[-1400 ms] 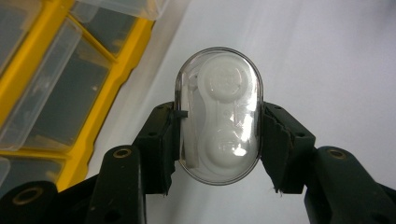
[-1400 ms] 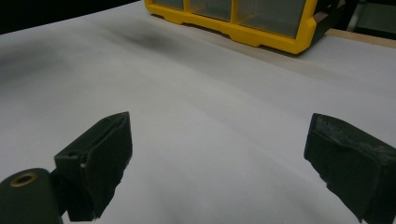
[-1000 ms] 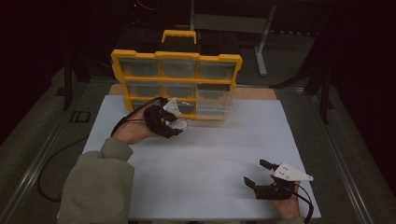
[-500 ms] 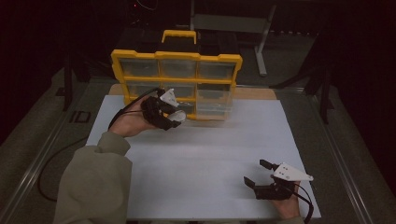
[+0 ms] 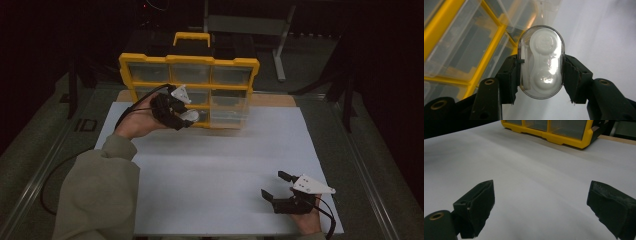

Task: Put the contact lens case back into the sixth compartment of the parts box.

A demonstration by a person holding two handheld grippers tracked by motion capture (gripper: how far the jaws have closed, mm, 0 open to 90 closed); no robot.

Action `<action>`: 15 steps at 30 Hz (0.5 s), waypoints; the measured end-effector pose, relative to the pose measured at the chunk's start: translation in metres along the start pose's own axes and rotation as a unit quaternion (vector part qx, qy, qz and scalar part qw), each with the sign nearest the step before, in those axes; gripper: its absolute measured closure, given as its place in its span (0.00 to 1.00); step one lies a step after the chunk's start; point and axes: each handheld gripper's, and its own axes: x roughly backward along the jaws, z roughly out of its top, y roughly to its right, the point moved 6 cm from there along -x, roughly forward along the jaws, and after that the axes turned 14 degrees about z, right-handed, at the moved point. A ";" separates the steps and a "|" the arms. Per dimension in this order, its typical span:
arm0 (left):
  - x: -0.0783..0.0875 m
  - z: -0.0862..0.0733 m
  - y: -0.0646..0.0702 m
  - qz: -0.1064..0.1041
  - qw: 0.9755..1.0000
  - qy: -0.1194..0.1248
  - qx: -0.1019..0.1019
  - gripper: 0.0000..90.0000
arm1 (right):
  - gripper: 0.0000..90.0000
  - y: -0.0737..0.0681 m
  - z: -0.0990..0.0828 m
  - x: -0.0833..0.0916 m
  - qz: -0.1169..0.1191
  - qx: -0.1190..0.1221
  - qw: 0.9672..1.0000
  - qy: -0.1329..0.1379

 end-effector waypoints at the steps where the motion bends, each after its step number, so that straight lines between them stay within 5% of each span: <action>1: 0.000 0.001 -0.001 0.001 1.000 0.001 0.000 0.55 | 0.09 0.000 0.000 0.000 0.000 0.001 1.000 0.000; 15: 0.003 0.014 -0.014 0.007 1.000 0.000 0.006 0.55 | 0.09 0.001 0.000 0.000 -0.001 -0.001 1.000 0.000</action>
